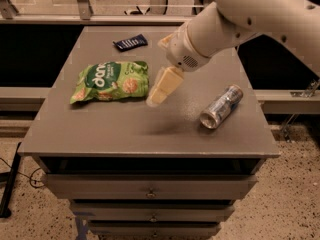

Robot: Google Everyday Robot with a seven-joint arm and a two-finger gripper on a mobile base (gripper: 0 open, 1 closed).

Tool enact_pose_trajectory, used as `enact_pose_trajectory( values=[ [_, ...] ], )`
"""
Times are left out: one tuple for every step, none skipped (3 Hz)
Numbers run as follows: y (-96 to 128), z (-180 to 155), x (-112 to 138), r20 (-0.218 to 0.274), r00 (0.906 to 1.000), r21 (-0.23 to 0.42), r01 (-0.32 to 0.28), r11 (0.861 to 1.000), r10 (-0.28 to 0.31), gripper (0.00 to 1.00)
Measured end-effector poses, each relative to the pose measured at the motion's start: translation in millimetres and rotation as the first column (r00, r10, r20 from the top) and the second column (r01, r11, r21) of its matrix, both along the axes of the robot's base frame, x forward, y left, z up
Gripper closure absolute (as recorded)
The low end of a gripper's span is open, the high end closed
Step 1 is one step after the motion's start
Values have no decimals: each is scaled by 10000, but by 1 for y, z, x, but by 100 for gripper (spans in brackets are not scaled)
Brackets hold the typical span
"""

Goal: Pick green rice chip bag

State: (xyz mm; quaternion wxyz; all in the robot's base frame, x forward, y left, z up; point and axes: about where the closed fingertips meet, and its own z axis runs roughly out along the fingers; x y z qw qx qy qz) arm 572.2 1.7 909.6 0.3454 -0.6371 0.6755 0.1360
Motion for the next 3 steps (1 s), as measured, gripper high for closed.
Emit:
enact_pose_trajectory(
  values=[
    [20, -13, 14, -83, 10000, 376, -31, 9993, 35, 0],
    [33, -31, 28, -324, 9995, 650, 56, 9979, -35, 0],
    [43, -45, 40, -518, 9986, 900, 148, 9958, -102, 0]
  ],
)
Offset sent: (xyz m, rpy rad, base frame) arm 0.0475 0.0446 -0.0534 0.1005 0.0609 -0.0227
